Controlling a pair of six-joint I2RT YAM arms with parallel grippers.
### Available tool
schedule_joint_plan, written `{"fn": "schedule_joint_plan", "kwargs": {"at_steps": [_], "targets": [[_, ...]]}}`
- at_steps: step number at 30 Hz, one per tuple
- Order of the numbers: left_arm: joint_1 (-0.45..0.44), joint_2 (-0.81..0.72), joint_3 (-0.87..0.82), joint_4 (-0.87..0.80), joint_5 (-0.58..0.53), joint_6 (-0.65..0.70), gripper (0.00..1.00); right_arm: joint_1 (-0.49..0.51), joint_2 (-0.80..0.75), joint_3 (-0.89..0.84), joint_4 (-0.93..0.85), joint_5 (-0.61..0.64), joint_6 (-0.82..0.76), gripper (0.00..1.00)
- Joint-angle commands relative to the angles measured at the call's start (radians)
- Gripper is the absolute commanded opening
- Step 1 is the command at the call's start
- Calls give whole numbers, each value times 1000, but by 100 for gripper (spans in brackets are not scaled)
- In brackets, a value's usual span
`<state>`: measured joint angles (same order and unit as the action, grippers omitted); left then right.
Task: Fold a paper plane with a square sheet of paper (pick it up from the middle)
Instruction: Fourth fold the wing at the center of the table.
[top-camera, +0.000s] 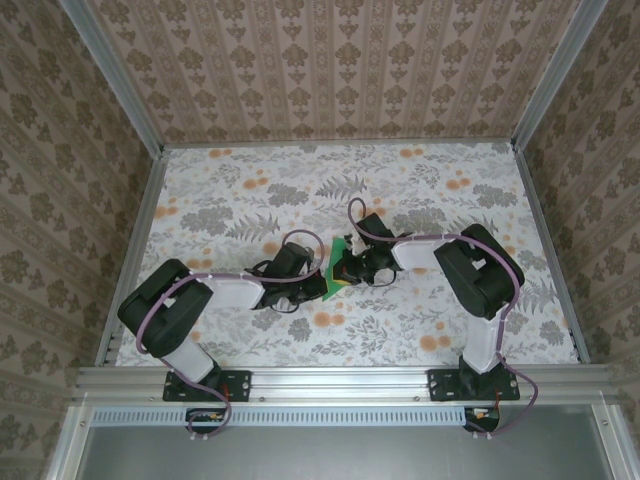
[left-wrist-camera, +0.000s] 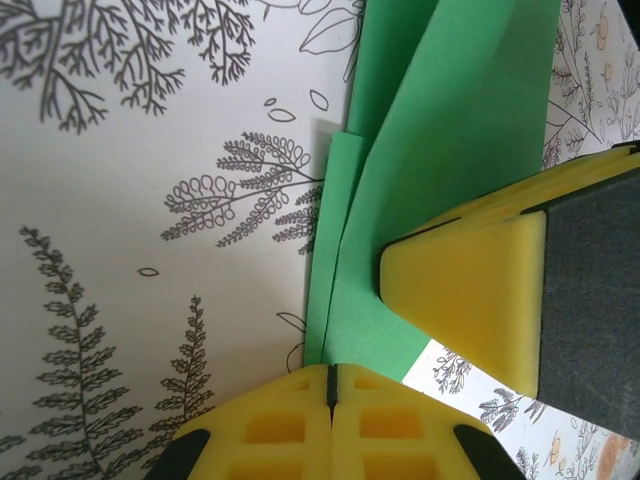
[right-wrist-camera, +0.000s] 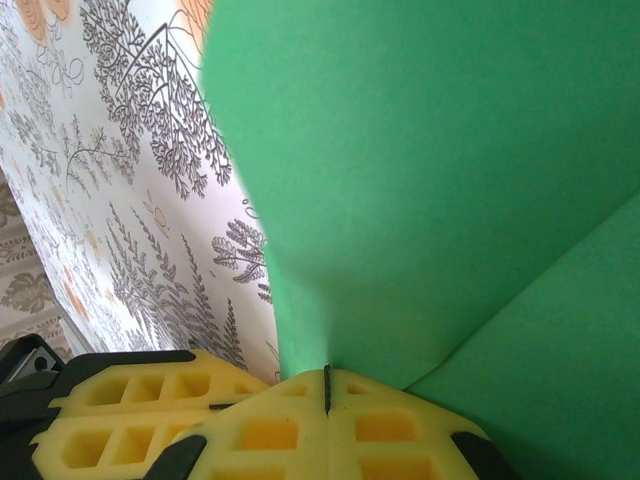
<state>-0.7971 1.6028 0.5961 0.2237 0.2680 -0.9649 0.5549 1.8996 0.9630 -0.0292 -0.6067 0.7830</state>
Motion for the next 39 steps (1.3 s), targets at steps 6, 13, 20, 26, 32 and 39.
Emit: {"fn": "schedule_joint_plan", "kwargs": {"at_steps": [6, 13, 20, 26, 32, 39], "targets": [[0, -38, -6, 79, 49, 0, 9, 13, 39, 10, -47, 10, -14, 5], [-2, 37, -12, 77, 52, -7, 8, 13, 44, 7, -29, -5, -5, 5], [-2, 36, -26, -56, -6, -14, 0, 6, 47, 22, -54, 6, -27, 4], [4, 27, -60, -118, -6, -44, 0, -45, 56, 47, -43, 54, -86, 5], [5, 31, -84, -100, 20, -64, 0, -123, 99, 112, 7, 44, -95, 5], [5, 27, -70, -94, 43, -46, 0, -192, 154, 285, -110, 62, -134, 8]]}}
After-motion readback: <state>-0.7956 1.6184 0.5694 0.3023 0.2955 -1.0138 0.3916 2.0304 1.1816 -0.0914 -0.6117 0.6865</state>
